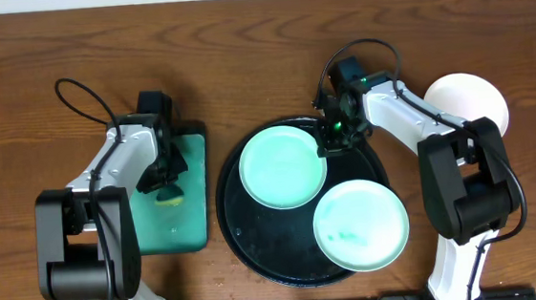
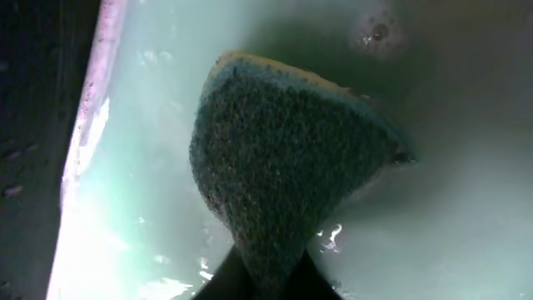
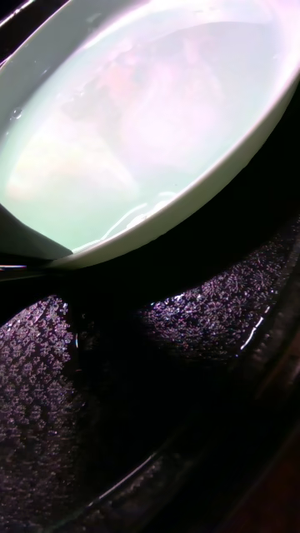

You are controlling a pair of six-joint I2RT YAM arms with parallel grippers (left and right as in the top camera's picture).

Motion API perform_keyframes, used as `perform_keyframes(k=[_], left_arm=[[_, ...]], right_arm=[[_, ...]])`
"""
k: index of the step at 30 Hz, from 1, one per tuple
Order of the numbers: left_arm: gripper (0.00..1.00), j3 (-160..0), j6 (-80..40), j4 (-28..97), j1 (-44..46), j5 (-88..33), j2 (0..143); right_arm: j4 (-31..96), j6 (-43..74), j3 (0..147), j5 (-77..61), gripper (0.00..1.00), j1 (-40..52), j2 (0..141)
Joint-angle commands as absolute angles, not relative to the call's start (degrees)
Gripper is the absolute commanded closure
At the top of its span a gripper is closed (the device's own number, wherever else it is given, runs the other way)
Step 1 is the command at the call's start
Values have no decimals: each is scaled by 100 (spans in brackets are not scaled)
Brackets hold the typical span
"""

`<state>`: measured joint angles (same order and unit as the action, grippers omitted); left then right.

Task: Clean dirty plates on tray and stack at the side
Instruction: 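Return the sponge to the water tray with the left gripper, then lift the pale green plate off the black tray with right gripper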

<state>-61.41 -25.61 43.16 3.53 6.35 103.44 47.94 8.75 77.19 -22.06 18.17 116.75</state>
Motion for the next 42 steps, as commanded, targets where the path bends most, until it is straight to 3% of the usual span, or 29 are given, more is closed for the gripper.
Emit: perform_keyframes(k=[1, 3, 6, 13, 17, 25, 36, 42], left_arm=[[58, -6136, -2606, 4383, 344, 602, 10232], [36, -6136, -2606, 4497, 344, 602, 10103], [29, -6147, -2606, 4668, 344, 604, 9675], [26, -6152, -2628, 5019, 364, 600, 7581], [19, -6152, -2626, 5118, 445, 493, 6329], [19, -6152, -2624, 5120, 523, 491, 4670], [19, -6152, -2626, 5118, 523, 290, 4801], [19, -6149, -2628, 5120, 523, 187, 5207]], right_arm=[[4731, 921, 7706, -1999, 99, 1800, 11751], [4731, 913, 7706, -1999, 99, 1800, 11751], [4735, 915, 7706, -1999, 99, 1798, 11751], [4731, 915, 7706, -1999, 99, 1798, 11751], [4740, 941, 7714, -1999, 99, 1798, 11710], [5028, 1039, 7797, -1981, 99, 1780, 10855], [5682, 1586, 7797, -2250, 99, 1247, 9465], [6890, 978, 7795, -4831, 99, 301, 9371]])
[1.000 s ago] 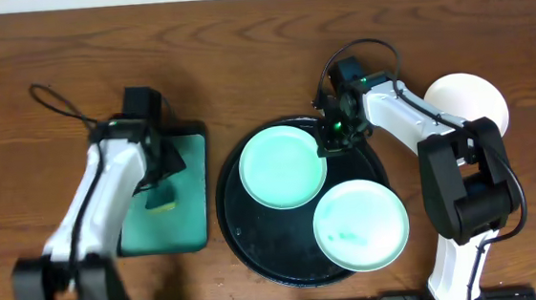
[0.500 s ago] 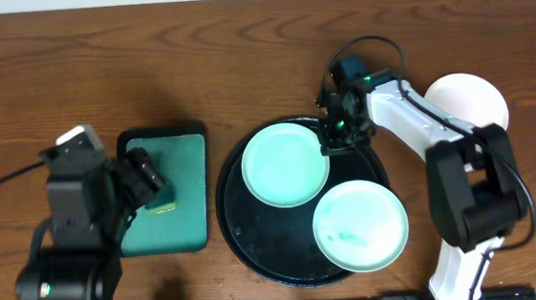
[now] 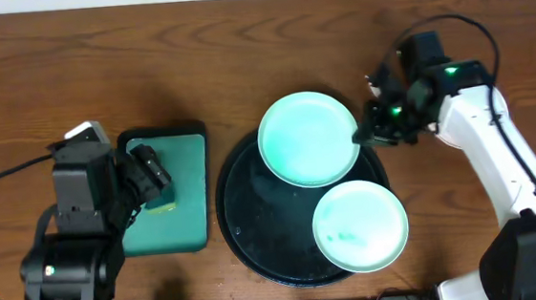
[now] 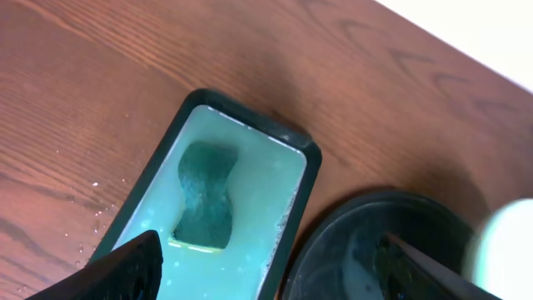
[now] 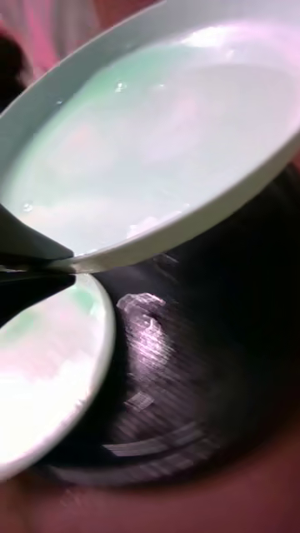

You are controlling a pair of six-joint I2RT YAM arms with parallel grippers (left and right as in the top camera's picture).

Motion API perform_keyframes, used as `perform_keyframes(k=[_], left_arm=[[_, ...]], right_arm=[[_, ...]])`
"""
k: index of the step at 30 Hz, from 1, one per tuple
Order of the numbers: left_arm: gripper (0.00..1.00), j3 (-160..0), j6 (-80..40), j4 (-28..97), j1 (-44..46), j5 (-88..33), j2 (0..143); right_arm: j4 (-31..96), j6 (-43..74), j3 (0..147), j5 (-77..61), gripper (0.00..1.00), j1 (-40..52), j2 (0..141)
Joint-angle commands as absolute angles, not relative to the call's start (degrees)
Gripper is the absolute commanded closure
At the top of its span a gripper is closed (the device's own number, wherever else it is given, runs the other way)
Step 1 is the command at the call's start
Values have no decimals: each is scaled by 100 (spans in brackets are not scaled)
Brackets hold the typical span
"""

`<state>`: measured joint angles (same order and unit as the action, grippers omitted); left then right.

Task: Clean dirty plates on tray and stack at the side
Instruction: 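Lift the pale green plate off the black tray with right gripper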

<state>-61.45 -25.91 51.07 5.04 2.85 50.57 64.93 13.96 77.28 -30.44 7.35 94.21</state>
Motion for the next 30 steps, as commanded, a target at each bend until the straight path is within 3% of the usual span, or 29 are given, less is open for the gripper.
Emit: perform_keyframes(k=[1, 6, 16, 30], left_arm=[[18, -6152, -2628, 5118, 523, 187, 5249], [18, -6149, -2628, 5113, 523, -99, 5496], [18, -6149, -2626, 5116, 523, -93, 5658], [18, -6152, -2556, 5098, 521, -84, 5660]], right_arm=[[7039, 860, 7795, -5048, 99, 209, 9376], [7116, -27, 7795, -5638, 99, 49, 9373], [4963, -220, 7795, -2783, 99, 768, 9373], [5168, -169, 7802, 611, 99, 2917, 9247]])
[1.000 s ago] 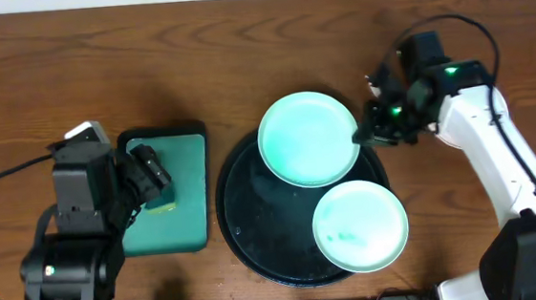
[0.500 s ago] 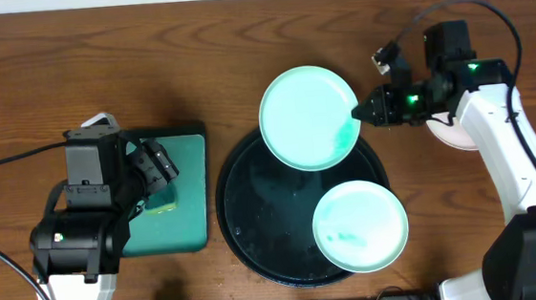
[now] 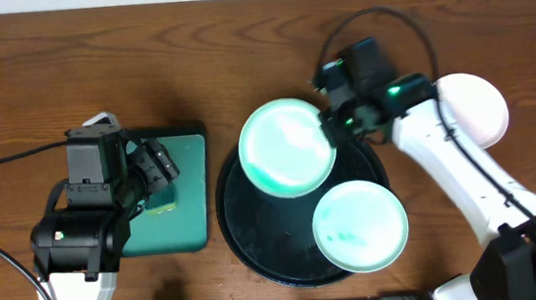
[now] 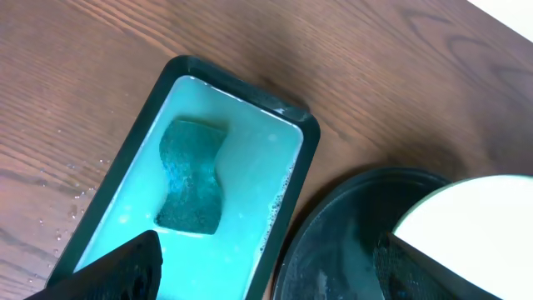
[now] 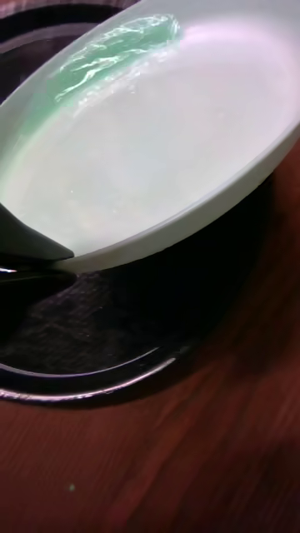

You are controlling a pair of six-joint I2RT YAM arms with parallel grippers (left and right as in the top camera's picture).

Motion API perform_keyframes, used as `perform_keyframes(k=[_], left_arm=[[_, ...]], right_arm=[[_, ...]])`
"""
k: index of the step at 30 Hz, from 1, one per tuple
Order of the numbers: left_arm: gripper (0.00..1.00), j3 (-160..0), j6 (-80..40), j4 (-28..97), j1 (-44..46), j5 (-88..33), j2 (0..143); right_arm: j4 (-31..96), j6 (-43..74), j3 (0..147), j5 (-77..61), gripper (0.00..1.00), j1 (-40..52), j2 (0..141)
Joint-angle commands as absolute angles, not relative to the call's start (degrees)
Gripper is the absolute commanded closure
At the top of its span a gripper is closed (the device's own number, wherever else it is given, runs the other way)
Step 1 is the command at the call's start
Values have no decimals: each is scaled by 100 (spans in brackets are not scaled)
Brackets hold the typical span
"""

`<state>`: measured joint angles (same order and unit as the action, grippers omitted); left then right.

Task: Clean dirty plates on tray and stack at the side
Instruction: 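Lift the pale green plate off the black tray with right gripper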

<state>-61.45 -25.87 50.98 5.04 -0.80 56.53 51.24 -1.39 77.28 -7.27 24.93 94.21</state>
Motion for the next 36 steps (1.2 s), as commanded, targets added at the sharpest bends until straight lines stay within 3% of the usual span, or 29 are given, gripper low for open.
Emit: perform_keyframes(k=[1, 19, 27, 36], left_arm=[[18, -6149, -2556, 5096, 521, -84, 5660], [18, -6149, -2558, 5096, 521, -86, 5841], [18, -6149, -2558, 5092, 521, -84, 5883], [18, -6149, -2558, 5094, 521, -86, 5883]], right_arm=[[5186, -143, 7802, 969, 99, 3068, 9244], [5524, -502, 7870, 7485, 99, 5701, 9192], [5483, -1144, 7870, 8873, 99, 6493, 9192], [5443, -1144, 7870, 8927, 99, 6685, 9192]])
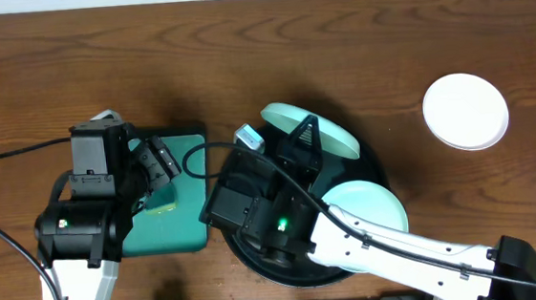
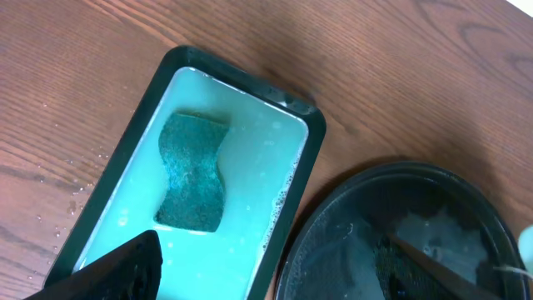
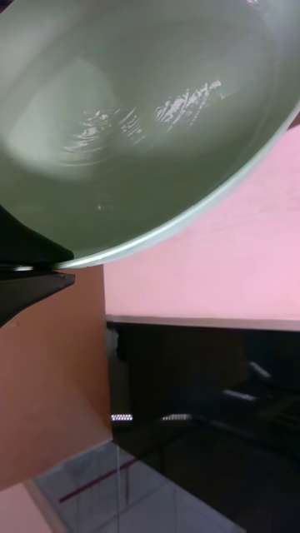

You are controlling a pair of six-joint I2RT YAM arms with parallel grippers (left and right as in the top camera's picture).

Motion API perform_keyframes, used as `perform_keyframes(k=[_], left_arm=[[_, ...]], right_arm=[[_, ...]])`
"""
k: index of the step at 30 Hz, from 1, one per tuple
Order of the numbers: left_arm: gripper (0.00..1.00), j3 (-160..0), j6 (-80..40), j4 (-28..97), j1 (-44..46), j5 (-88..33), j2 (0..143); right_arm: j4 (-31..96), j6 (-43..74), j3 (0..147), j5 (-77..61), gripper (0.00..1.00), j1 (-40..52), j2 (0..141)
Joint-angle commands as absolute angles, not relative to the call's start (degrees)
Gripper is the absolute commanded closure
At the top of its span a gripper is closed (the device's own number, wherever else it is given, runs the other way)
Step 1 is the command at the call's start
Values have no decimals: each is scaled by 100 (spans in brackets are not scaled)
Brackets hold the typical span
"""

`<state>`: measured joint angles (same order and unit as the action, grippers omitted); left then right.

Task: Clean dirty plates on tray and stack at the side
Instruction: 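Lift the pale green plate off the black tray with right gripper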

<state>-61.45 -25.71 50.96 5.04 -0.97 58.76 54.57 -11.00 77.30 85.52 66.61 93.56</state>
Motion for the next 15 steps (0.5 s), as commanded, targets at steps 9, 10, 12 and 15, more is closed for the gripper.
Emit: perform_keyframes(k=[9, 10, 12, 15], left_arm=[[18, -6149, -2558, 5096, 521, -86, 5883], [18, -6149, -2558, 5096, 521, -86, 5883], [18, -6149, -2558, 5103, 521, -86, 5883], [18, -6149, -2558, 5100, 521, -86, 5883]], right_arm=[[5157, -123, 7870, 5605, 99, 6123, 9192], [5129, 154, 7867, 4689, 99, 5887, 9194], [5041, 703, 7863, 3035, 99, 5293, 9194], [4866, 1326, 7863, 1608, 99, 4292, 9192]])
